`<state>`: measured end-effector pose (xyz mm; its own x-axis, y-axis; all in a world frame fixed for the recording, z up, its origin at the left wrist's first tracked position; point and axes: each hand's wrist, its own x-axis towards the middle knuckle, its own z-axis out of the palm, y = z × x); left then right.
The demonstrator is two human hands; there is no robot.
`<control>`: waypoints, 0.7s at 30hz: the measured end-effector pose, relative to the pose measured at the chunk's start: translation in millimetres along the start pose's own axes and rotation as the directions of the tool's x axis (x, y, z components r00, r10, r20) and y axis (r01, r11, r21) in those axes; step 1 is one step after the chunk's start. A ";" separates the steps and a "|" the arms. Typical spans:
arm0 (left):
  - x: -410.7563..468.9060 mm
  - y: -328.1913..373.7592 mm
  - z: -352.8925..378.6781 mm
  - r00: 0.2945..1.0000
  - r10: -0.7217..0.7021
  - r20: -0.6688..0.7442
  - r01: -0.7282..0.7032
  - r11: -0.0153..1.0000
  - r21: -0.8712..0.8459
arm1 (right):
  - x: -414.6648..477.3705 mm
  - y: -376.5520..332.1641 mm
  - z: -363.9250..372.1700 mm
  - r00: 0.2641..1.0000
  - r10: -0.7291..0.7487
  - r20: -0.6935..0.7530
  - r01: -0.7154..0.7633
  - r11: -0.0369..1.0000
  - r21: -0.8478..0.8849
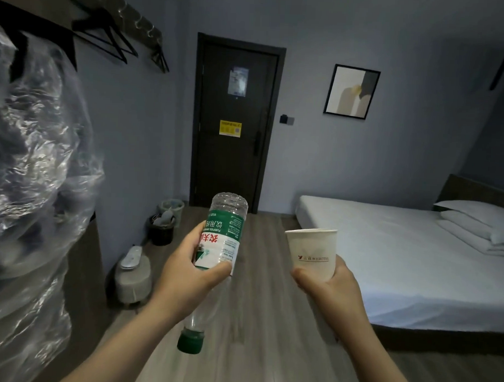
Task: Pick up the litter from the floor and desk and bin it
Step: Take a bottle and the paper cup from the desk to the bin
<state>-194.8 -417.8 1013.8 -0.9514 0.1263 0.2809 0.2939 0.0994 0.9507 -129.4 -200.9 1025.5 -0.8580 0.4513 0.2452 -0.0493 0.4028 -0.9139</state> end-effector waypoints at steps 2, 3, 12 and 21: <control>33.9 -16.0 2.5 1.000 -0.017 0.011 0.016 1.000 0.004 | 31.4 11.0 16.4 1.000 0.020 0.004 -0.020 1.000 -0.015; 50.6 -23.6 4.7 1.000 -0.021 0.012 0.020 1.000 0.012 | 47.5 17.6 23.8 1.000 0.026 0.012 -0.026 0.999 -0.022; 212.6 -93.4 36.6 0.997 -0.066 -0.042 0.069 0.996 0.057 | 229.0 78.6 83.4 0.997 0.052 0.062 -0.051 0.999 -0.016; 373.2 -148.9 47.0 0.980 -0.118 -0.159 0.138 0.984 0.115 | 416.5 95.0 162.9 0.971 0.011 0.240 0.003 0.998 -0.057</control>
<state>-589.3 -339.1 970.9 -0.9820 -0.0445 0.1837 0.1689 0.2290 0.9586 -574.7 -104.4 988.1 -0.9562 0.2510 0.1507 -0.0229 0.4488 -0.8934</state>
